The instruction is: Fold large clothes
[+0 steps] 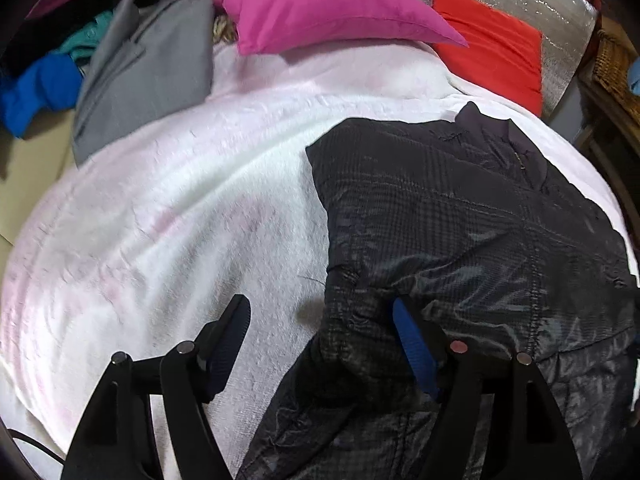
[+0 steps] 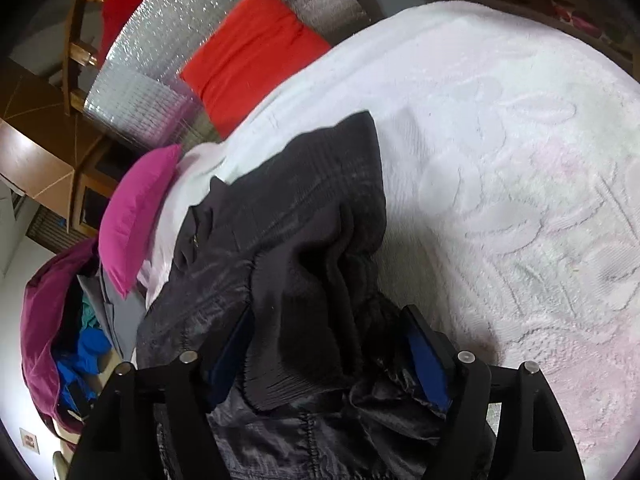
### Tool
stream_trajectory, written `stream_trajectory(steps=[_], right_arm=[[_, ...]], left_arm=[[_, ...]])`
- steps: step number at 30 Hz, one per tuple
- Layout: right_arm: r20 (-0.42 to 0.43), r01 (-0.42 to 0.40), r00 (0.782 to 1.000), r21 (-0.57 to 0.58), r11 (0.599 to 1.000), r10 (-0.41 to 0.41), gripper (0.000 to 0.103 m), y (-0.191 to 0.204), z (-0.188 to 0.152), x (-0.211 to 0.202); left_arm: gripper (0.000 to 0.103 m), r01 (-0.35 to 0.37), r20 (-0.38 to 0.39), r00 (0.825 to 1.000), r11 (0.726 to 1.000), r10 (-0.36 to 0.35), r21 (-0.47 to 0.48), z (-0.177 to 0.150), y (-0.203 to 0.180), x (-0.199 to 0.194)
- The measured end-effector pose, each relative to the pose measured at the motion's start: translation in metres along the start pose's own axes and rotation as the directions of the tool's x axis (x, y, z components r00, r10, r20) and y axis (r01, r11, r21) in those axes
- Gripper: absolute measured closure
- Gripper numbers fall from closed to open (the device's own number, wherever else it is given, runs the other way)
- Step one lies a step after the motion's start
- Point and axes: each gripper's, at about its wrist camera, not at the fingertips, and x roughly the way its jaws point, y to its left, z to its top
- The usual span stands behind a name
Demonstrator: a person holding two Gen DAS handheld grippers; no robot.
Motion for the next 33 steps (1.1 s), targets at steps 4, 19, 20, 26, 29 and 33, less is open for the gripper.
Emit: stream_trajectory(steps=[4, 19, 20, 26, 29, 33], right_arm=[[-0.019, 0.015, 1.000, -0.053, 0.998, -0.016, 0.025, 0.006, -0.004, 0.007], [0.059, 0.118, 0.992, -0.227, 0.967, -0.107, 0.049, 0.033, -0.021, 0.000], [0.071, 0.118, 0.992, -0.231, 0.966, -0.104, 0.050, 0.035, -0.021, -0.003], [0.127, 0.114, 0.988, -0.229, 0.967, -0.086, 0.052, 0.041, -0.018, -0.010], [0.074, 0.159, 0.986, -0.217, 0.963, -0.146, 0.052, 0.037, -0.018, 0.007], [0.068, 0.143, 0.989, -0.202, 0.969, -0.132, 0.049, 0.036, -0.016, 0.005]], left_arm=[[0.029, 0.057, -0.028, 0.998, 0.998, -0.057, -0.011, -0.003, -0.002, 0.006], [0.069, 0.136, -0.033, 0.990, 0.991, -0.136, 0.000, -0.007, -0.013, 0.001], [0.070, 0.145, -0.031, 0.989, 0.989, -0.145, -0.004, -0.008, -0.012, -0.001], [0.072, 0.203, -0.035, 0.978, 0.978, -0.205, -0.043, -0.009, 0.001, -0.008], [0.071, 0.172, -0.076, 0.982, 0.985, -0.173, -0.017, -0.010, -0.006, 0.003], [0.062, 0.161, -0.078, 0.983, 0.986, -0.163, -0.035, -0.007, -0.004, 0.002]])
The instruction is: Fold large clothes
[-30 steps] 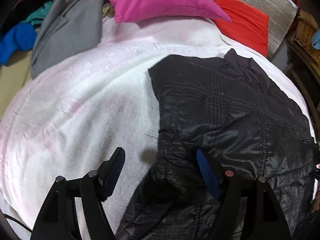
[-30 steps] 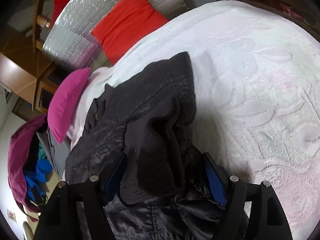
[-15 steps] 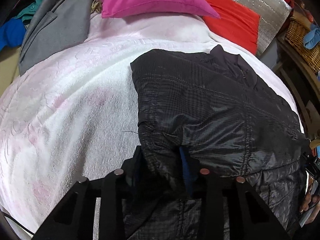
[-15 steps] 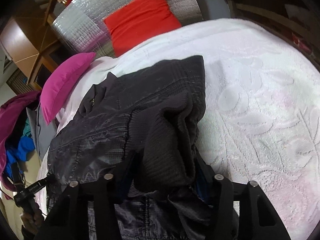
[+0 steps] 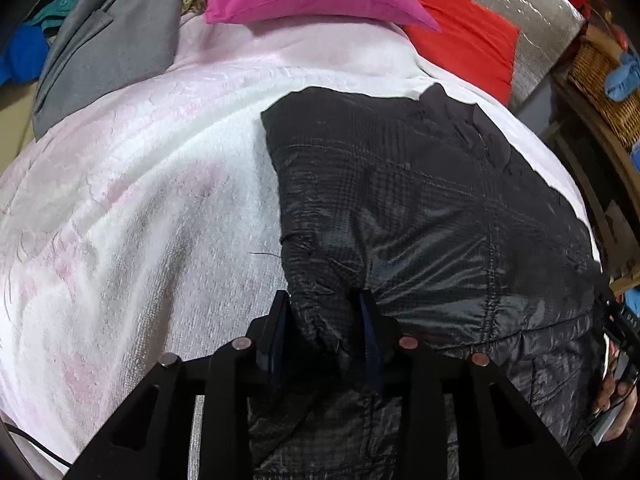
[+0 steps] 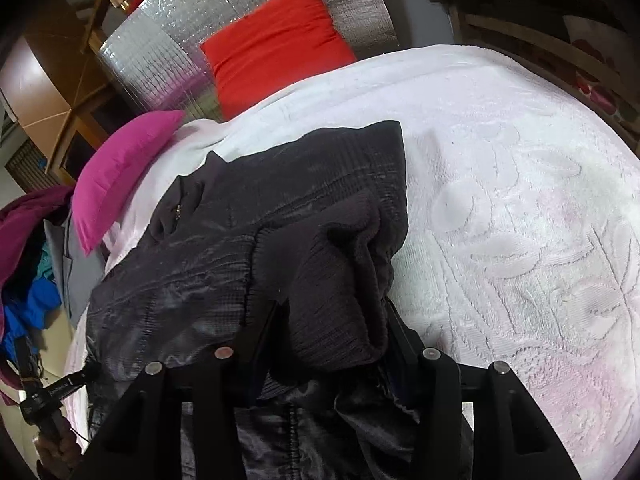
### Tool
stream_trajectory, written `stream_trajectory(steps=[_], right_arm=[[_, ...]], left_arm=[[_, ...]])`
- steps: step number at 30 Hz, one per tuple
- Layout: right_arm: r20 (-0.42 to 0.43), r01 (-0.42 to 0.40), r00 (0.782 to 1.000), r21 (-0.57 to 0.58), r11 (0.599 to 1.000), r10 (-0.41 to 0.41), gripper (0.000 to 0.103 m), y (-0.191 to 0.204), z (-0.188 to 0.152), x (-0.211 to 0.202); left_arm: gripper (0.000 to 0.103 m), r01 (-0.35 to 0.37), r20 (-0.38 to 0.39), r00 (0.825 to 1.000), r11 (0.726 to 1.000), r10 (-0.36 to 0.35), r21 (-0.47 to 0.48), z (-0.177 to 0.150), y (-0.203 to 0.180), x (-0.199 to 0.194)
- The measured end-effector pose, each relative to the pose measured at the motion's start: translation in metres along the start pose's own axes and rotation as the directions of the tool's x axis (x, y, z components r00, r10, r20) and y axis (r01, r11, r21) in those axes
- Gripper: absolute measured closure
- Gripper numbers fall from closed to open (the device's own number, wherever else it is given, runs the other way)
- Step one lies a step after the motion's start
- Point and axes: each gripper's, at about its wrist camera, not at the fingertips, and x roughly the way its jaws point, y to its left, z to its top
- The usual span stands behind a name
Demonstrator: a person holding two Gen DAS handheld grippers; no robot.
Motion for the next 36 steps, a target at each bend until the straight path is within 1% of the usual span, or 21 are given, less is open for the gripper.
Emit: stream_trajectory(steps=[2, 5, 8, 9, 11, 14, 17, 18, 19, 20, 21, 23, 24, 27, 28, 29, 30, 31, 32, 33, 36], right_arm=[[-0.009, -0.017, 1.000, 0.031, 0.999, 0.017, 0.045, -0.005, 0.001, -0.001], [0.001, -0.048, 0.999, 0.098, 0.994, 0.048, 0.041, -0.019, 0.008, -0.006], [0.056, -0.101, 0.994, 0.186, 0.977, 0.092, 0.033, -0.038, 0.013, -0.014], [0.066, -0.126, 0.991, 0.217, 0.968, 0.114, 0.033, -0.044, 0.015, -0.013], [0.058, -0.138, 0.990, 0.253, 0.958, 0.127, 0.033, -0.052, 0.017, -0.005], [0.043, -0.165, 0.986, 0.281, 0.945, 0.159, 0.033, -0.055, 0.019, 0.010], [0.032, -0.164, 0.986, 0.273, 0.948, 0.161, 0.033, -0.053, 0.021, 0.022], [0.037, -0.155, 0.988, 0.261, 0.953, 0.150, 0.035, -0.049, 0.020, 0.025], [0.051, -0.147, 0.989, 0.242, 0.959, 0.139, 0.045, -0.046, 0.020, 0.024], [0.051, -0.157, 0.987, 0.216, 0.964, 0.149, 0.055, -0.040, 0.021, 0.025], [0.054, -0.146, 0.989, 0.202, 0.968, 0.138, 0.055, -0.036, 0.020, 0.026], [0.079, -0.116, 0.991, 0.162, 0.980, 0.105, 0.060, -0.027, 0.021, 0.022], [0.101, -0.110, 0.990, 0.145, 0.983, 0.096, 0.061, -0.023, 0.021, 0.017], [0.157, -0.116, 0.983, 0.094, 0.989, 0.100, 0.062, -0.013, 0.022, 0.003], [0.156, -0.106, 0.984, 0.085, 0.991, 0.091, 0.062, -0.011, 0.022, 0.004], [0.140, -0.089, 0.987, 0.090, 0.992, 0.076, 0.062, -0.011, 0.022, 0.008], [0.102, -0.070, 0.993, 0.108, 0.992, 0.059, 0.062, -0.015, 0.022, 0.016], [0.066, -0.067, 0.996, 0.133, 0.989, 0.059, 0.060, -0.020, 0.021, 0.023], [0.052, -0.085, 0.996, 0.162, 0.983, 0.078, 0.059, -0.025, 0.020, 0.026], [0.051, -0.102, 0.994, 0.185, 0.977, 0.094, 0.058, -0.029, 0.020, 0.026], [0.045, -0.103, 0.994, 0.202, 0.974, 0.096, 0.051, -0.030, 0.021, 0.018]], left_arm=[[0.055, 0.003, 0.006, 1.000, 1.000, -0.003, -0.030, 0.001, 0.005, -0.003], [0.052, 0.016, 0.048, 0.999, 0.998, -0.013, -0.058, 0.004, 0.012, -0.013], [0.050, -0.018, 0.103, 0.994, 0.998, 0.025, -0.067, 0.010, 0.013, -0.020], [0.050, -0.028, 0.110, 0.993, 0.997, 0.035, -0.068, 0.011, 0.014, -0.020], [0.049, -0.039, 0.108, 0.993, 0.996, 0.048, -0.077, 0.017, 0.016, -0.016], [0.049, -0.024, 0.094, 0.995, 0.996, 0.032, -0.086, 0.022, 0.014, -0.004], [0.049, -0.024, 0.089, 0.996, 0.997, 0.030, -0.069, 0.025, 0.007, 0.004], [0.050, -0.023, 0.088, 0.996, 0.998, 0.028, -0.061, 0.025, 0.004, 0.006], [0.054, -0.022, 0.088, 0.996, 0.998, 0.026, -0.050, 0.025, 0.001, 0.008], [0.060, -0.024, 0.088, 0.996, 0.999, 0.028, -0.036, 0.024, -0.003, 0.009], [0.061, -0.039, 0.094, 0.995, 0.999, 0.040, -0.016, 0.026, -0.011, 0.013], [0.068, -0.055, 0.109, 0.993, 0.998, 0.054, 0.011, 0.025, -0.016, 0.011], [0.068, -0.059, 0.117, 0.992, 0.998, 0.056, 0.020, 0.024, -0.018, 0.010], [0.069, -0.070, 0.113, 0.991, 0.997, 0.067, 0.027, 0.023, -0.016, 0.010], [0.068, -0.080, 0.103, 0.992, 0.996, 0.076, 0.029, 0.022, -0.016, 0.012], [0.065, -0.091, 0.096, 0.991, 0.995, 0.088, 0.033, 0.022, -0.017, 0.015], [0.065, -0.104, 0.097, 0.990, 0.993, 0.099, 0.046, 0.020, -0.018, 0.016], [0.060, -0.122, 0.097, 0.988, 0.991, 0.116, 0.061, 0.020, -0.021, 0.017], [0.055, -0.139, 0.095, 0.987, 0.988, 0.132, 0.068, 0.020, -0.023, 0.017], [0.054, -0.150, 0.097, 0.985, 0.986, 0.143, 0.072, 0.018, -0.023, 0.016], [0.054, -0.148, 0.103, 0.985, 0.987, 0.141, 0.067, 0.015, -0.023, 0.009]])
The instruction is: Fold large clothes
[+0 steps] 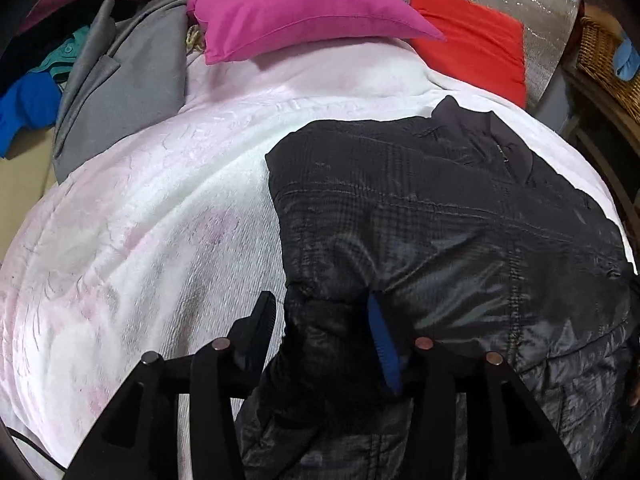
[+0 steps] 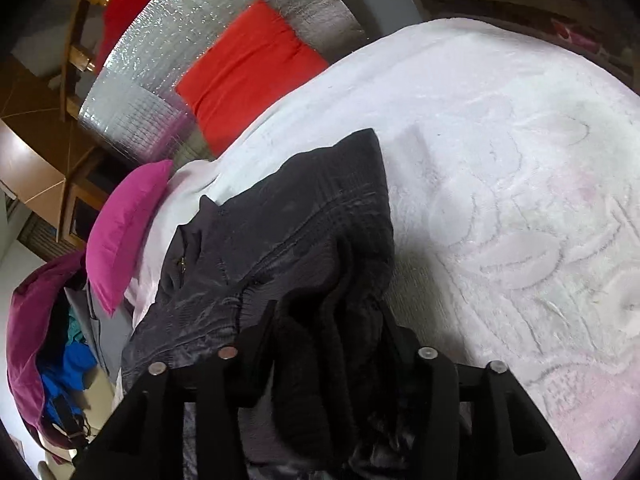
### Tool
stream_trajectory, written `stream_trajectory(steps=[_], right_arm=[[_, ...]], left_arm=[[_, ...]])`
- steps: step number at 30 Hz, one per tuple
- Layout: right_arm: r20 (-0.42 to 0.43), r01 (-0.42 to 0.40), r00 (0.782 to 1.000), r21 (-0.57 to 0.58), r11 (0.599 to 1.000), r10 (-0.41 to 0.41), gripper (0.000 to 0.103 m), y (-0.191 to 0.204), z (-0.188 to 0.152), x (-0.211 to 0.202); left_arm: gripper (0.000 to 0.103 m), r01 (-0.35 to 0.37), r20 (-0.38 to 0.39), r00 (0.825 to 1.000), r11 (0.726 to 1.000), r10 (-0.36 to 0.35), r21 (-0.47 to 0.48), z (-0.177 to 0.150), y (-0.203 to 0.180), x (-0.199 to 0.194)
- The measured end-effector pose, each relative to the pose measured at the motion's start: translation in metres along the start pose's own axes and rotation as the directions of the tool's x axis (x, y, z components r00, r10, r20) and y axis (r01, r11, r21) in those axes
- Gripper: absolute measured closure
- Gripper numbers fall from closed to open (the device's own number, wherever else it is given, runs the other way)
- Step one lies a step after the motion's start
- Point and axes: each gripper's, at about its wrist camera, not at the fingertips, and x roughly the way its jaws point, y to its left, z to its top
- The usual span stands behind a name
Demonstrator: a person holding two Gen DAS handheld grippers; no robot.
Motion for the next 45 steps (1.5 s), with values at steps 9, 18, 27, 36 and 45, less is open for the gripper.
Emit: stream_trajectory(steps=[9, 18, 27, 36, 45], right_arm=[[0.037, -0.013, 0.999, 0.004, 1.000, 0.013, 0.036, -0.002, -0.001, -0.035], [0.084, -0.029, 0.996, 0.005, 1.000, 0.029, 0.036, -0.008, -0.008, -0.066], [0.139, -0.061, 0.988, -0.011, 0.998, 0.061, 0.036, -0.015, -0.017, -0.095], [0.180, -0.078, 0.980, -0.027, 0.997, 0.082, 0.036, -0.030, -0.041, -0.127], [0.182, -0.079, 0.980, -0.016, 0.997, 0.081, 0.035, -0.060, -0.080, -0.159]], left_arm=[[0.054, -0.053, 0.147, 0.988, 0.998, 0.049, 0.023, -0.015, -0.005, -0.051], [0.054, -0.101, 0.258, 0.961, 0.995, 0.096, 0.005, -0.025, -0.006, -0.084], [0.053, -0.189, 0.384, 0.909, 0.981, 0.163, 0.032, -0.052, -0.008, -0.117], [0.051, -0.209, 0.381, 0.905, 0.978, 0.191, 0.007, -0.085, 0.003, -0.129], [0.051, -0.222, 0.340, 0.915, 0.975, 0.217, -0.025, -0.125, 0.016, -0.136]])
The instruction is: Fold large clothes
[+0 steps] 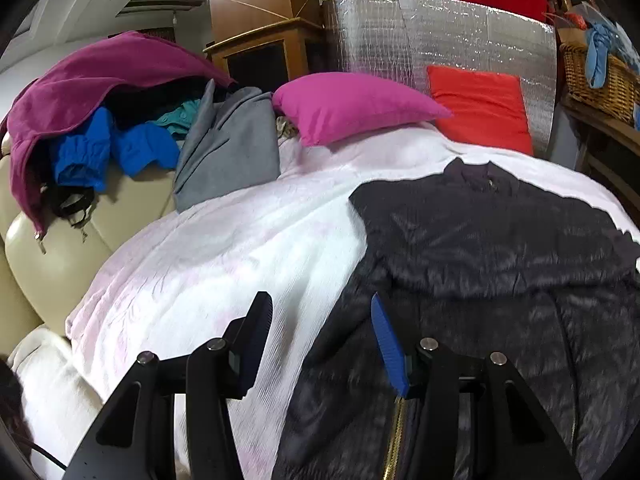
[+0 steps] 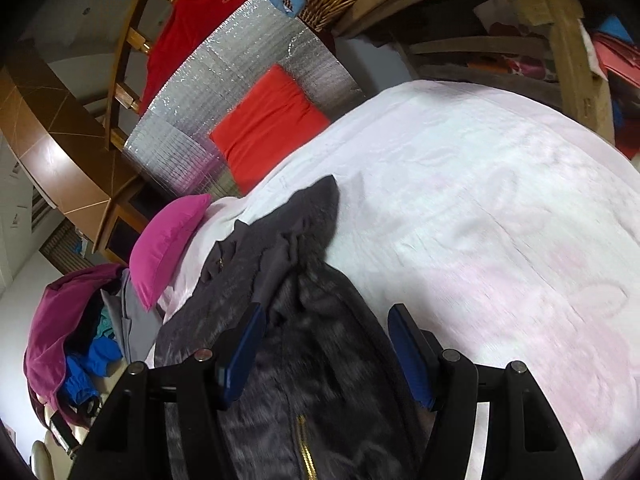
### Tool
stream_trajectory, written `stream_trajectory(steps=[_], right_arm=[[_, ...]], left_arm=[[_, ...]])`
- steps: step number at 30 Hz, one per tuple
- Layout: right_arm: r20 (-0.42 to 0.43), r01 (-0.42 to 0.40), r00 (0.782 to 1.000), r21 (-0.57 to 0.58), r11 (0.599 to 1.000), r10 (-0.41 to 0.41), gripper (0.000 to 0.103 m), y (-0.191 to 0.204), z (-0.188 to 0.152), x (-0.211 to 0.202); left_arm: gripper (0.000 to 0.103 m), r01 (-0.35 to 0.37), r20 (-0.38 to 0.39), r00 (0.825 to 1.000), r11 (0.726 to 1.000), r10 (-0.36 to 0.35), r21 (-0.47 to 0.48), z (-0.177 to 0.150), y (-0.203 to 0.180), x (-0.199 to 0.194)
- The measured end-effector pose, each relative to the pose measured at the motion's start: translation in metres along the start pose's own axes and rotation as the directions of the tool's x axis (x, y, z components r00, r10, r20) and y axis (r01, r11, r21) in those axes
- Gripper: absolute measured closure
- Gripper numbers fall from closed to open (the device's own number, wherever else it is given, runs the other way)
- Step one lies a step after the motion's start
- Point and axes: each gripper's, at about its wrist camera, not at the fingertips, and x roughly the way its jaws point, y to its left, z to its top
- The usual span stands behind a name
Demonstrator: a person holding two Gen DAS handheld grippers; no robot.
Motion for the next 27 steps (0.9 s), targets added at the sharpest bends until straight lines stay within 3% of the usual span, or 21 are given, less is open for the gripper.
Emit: stream_trajectory(steps=[5, 8, 14, 17, 20, 24, 27], right_arm=[[-0.007, -0.005, 1.000, 0.020, 1.000, 0.006, 0.035, -0.018, -0.014, -0.022], [-0.022, -0.026, 0.999, 0.032, 0.999, 0.026, 0.035, -0.025, -0.023, -0.033], [-0.075, -0.066, 0.995, 0.027, 0.997, 0.068, 0.035, -0.029, -0.047, -0.049], [-0.121, -0.078, 0.989, 0.026, 0.997, 0.080, 0.032, -0.027, -0.060, -0.053], [-0.191, -0.058, 0.980, 0.012, 0.998, 0.059, 0.032, -0.026, -0.077, -0.056], [-0.306, 0.022, 0.952, -0.037, 0.999, -0.032, 0.031, -0.027, -0.104, -0.055], [-0.372, 0.042, 0.926, -0.048, 0.998, -0.056, 0.031, -0.030, -0.123, -0.053]], left_arm=[[0.050, -0.020, -0.040, 0.999, 1.000, 0.021, 0.007, -0.024, 0.010, -0.010], [0.044, -0.018, -0.080, 0.997, 1.000, 0.018, -0.002, -0.040, 0.020, -0.015], [0.043, 0.044, -0.192, 0.980, 0.996, -0.059, -0.082, -0.069, 0.038, -0.023], [0.043, 0.073, -0.238, 0.967, 0.994, -0.090, -0.078, -0.084, 0.035, -0.028], [0.042, 0.119, -0.292, 0.947, 0.991, -0.132, -0.062, -0.099, 0.027, -0.032], [0.036, 0.177, -0.392, 0.902, 0.983, -0.180, -0.046, -0.118, 0.013, -0.031], [0.035, 0.184, -0.461, 0.866, 0.981, -0.192, -0.062, -0.131, 0.009, -0.026]])
